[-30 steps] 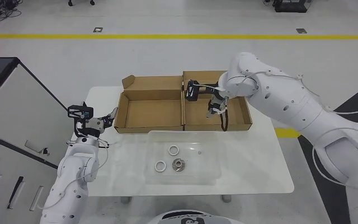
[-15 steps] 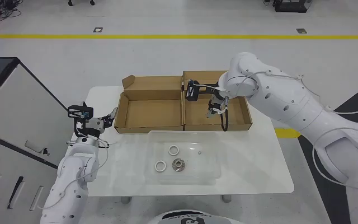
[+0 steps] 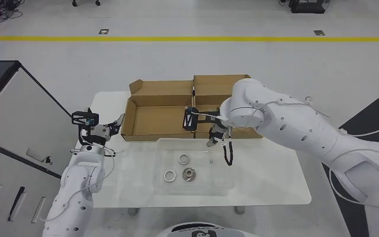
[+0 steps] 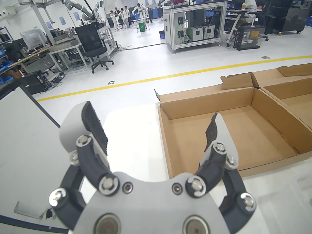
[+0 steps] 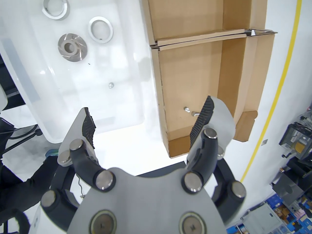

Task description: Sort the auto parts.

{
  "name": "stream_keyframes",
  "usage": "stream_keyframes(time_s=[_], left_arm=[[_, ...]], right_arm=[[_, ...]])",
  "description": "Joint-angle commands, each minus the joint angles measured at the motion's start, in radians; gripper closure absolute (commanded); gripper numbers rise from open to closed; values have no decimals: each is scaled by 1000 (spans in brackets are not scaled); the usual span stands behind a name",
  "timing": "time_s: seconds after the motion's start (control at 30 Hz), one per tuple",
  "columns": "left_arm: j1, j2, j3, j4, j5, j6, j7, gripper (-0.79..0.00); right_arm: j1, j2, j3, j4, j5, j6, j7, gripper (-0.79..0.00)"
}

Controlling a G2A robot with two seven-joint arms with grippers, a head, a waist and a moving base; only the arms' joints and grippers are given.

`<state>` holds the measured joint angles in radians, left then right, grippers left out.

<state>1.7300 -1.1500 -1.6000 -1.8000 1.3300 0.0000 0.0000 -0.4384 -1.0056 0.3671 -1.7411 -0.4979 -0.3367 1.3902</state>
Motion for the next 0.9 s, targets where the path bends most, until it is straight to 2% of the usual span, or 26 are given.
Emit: stream_keyframes(time_s=[0.0,0.37,0.67,0.7,0.8,0.87], left_arm=[[0,0,0,0,0,0,0,-785],[0,0,0,0,0,0,0,-785],[0,0,0,0,0,0,0,-785],[0,0,0,0,0,0,0,-785],[0,0,0,0,0,0,0,-785],[0,0,0,0,0,0,0,-785]], right_arm=[[-24,5,0,-22,6,15,7,-785],[-133,28,2,-76,-13,59,11,-785],[-173,18,-23,-74,-39,36,17,-785],[-176,15,-28,-70,-44,34,19,-776],[-183,5,-40,-58,-49,31,15,-650],[-185,-2,-48,-48,-52,28,16,-616]])
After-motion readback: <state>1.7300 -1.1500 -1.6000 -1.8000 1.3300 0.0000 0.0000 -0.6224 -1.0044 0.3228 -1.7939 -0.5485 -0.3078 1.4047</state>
